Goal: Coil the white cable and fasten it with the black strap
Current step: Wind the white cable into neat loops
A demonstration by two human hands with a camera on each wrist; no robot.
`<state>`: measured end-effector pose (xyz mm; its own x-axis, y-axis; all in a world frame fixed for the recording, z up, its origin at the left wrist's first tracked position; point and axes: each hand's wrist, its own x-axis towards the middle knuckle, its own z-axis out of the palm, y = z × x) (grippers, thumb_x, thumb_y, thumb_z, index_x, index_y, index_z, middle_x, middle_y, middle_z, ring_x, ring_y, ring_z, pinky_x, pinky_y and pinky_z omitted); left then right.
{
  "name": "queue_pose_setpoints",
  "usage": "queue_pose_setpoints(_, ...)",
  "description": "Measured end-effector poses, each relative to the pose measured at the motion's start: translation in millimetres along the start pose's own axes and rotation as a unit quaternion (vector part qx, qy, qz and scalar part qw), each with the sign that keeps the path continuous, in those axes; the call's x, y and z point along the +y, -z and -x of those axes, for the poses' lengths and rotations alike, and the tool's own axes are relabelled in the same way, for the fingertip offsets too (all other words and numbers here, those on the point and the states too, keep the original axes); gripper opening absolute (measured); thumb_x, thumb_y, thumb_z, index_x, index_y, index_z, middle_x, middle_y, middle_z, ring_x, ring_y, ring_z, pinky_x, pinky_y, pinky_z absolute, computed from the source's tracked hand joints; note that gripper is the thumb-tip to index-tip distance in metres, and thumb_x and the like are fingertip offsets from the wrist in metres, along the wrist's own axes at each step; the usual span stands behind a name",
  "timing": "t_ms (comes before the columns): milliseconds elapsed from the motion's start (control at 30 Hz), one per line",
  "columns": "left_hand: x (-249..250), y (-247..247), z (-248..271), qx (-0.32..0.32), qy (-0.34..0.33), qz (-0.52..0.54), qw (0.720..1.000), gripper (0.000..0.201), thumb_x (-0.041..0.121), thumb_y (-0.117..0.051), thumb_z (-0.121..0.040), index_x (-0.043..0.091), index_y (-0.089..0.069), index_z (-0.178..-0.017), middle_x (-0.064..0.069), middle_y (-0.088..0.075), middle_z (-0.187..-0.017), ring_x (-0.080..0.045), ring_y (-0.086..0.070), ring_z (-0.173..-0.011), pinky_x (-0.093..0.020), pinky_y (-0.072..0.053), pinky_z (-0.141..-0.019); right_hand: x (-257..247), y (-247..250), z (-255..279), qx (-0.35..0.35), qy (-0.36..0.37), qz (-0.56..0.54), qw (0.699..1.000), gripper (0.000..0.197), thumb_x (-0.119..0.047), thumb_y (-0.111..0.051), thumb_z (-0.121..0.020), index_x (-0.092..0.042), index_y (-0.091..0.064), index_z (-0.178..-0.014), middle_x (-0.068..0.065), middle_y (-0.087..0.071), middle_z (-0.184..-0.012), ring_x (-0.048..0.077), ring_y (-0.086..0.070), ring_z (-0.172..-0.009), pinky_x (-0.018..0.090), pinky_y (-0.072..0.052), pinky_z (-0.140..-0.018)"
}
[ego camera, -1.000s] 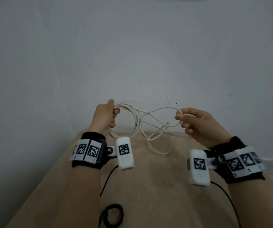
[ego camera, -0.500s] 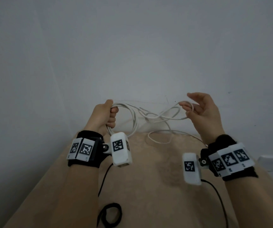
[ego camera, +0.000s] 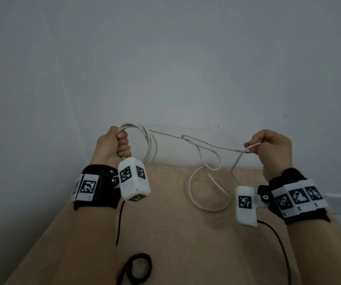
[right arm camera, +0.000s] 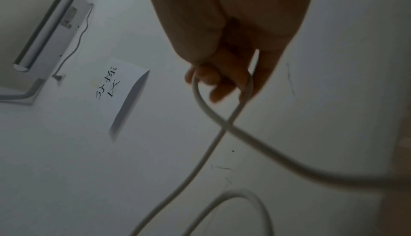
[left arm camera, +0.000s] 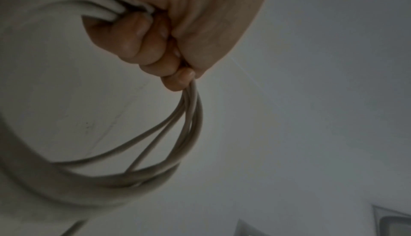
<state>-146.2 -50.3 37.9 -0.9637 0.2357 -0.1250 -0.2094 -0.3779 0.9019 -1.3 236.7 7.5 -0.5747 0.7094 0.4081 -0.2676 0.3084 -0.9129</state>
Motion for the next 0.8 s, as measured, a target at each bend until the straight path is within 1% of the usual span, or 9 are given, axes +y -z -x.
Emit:
queue_pose_setpoints(67,-1,-4,1,-0.006,-0.008,-0.039,0.999,0.039,0.019,-0.032,-0.095,0.018,-0.029,-0.056,0.009,-0.020,-0.037,-0.005,-0.013,-0.027,-0.012,-0.011,-0.030,2,-3,1,-0.062,-0.017,0.061,0.996,0.050,0.023,-0.033,-0.066,-0.015,-0.060,-0.049,0.000,-0.058,-0.048,0.025,-0.057,-0.063,0.030,-0.046,-0.063)
queue_pose_setpoints(167,-7,-17,1,-0.029,-0.036,-0.135,0.990,0.042,0.022,-0.033,-0.097,0.017,-0.031,-0.055,0.009,-0.020,-0.037,-0.005,-0.013,-0.029,-0.012,-0.010,-0.034,0,-10,4,-0.175,-0.029,0.197,0.964,0.043,0.018,-0.038,-0.073,-0.013,-0.067,-0.079,0.006,-0.069,-0.083,0.019,-0.061,-0.085,0.031,-0.047,-0.082)
queue_pose_setpoints(267,-13,-26,3,-0.050,-0.054,-0.172,0.982,0.043,0.022,-0.034,-0.097,0.017,-0.032,-0.055,0.009,-0.022,-0.039,-0.006,-0.013,-0.030,-0.014,-0.010,-0.036,-14,-18,13,-0.160,0.043,0.259,0.952,0.046,0.008,-0.045,-0.078,-0.019,-0.063,-0.111,-0.001,-0.062,-0.114,0.013,-0.053,-0.111,0.024,-0.037,-0.093)
queue_pose_setpoints(367,-14,-31,7,-0.057,-0.069,-0.188,0.978,0.043,0.022,-0.035,-0.097,0.017,-0.033,-0.054,0.009,-0.022,-0.040,-0.006,-0.014,-0.033,-0.017,-0.010,-0.038,-32,-37,27,-0.188,0.142,0.201,0.951,0.035,0.000,-0.055,-0.084,-0.021,-0.065,-0.110,-0.008,-0.066,-0.108,0.005,-0.059,-0.104,0.017,-0.042,-0.095)
queue_pose_setpoints(500,-12,-35,14,-0.096,-0.084,-0.186,0.974,0.049,0.026,-0.038,-0.100,0.017,-0.033,-0.052,0.008,-0.023,-0.042,-0.006,-0.015,-0.034,-0.017,-0.012,-0.039,-18,-66,46,-0.349,0.114,0.315,0.875,0.040,-0.022,-0.068,-0.086,-0.019,-0.058,-0.124,-0.006,-0.063,-0.109,0.004,-0.058,-0.096,0.015,-0.043,-0.085)
queue_pose_setpoints(533,-11,-35,15,-0.107,-0.087,-0.183,0.973,0.051,0.027,-0.039,-0.100,0.018,-0.033,-0.050,0.008,-0.024,-0.042,-0.006,-0.015,-0.034,-0.016,-0.012,-0.039,-10,-70,48,-0.354,0.119,0.340,0.863,0.034,-0.021,-0.067,-0.087,-0.017,-0.062,-0.120,-0.004,-0.065,-0.106,0.003,-0.057,-0.090,0.011,-0.039,-0.078)
queue_pose_setpoints(600,-7,-32,16,-0.123,-0.088,-0.166,0.974,0.055,0.028,-0.041,-0.100,0.020,-0.034,-0.045,0.007,-0.024,-0.042,-0.006,-0.015,-0.034,-0.016,-0.011,-0.039,-1,-72,47,-0.324,0.111,0.304,0.889,0.012,-0.016,-0.063,-0.089,-0.013,-0.073,-0.095,0.000,-0.073,-0.088,-0.004,-0.058,-0.069,0.006,-0.036,-0.064)
queue_pose_setpoints(700,-1,-26,17,-0.141,-0.092,-0.137,0.976,0.059,0.029,-0.041,-0.100,0.021,-0.033,-0.042,0.007,-0.024,-0.042,-0.006,-0.015,-0.035,-0.017,-0.011,-0.039,8,-61,36,-0.219,0.013,0.153,0.964,0.029,-0.019,-0.062,-0.091,-0.013,-0.068,-0.063,-0.005,-0.065,-0.052,0.002,-0.052,-0.042,0.017,-0.044,-0.055)
queue_pose_setpoints(800,1,-22,16,-0.145,-0.098,-0.114,0.978,0.062,0.030,-0.041,-0.100,0.023,-0.034,-0.038,0.008,-0.022,-0.040,-0.006,-0.015,-0.034,-0.019,-0.010,-0.040,12,-49,24,-0.167,-0.057,0.130,0.976,0.033,-0.023,-0.063,-0.091,-0.005,-0.069,-0.065,0.004,-0.062,-0.054,0.007,-0.037,-0.033,0.021,-0.034,-0.041)
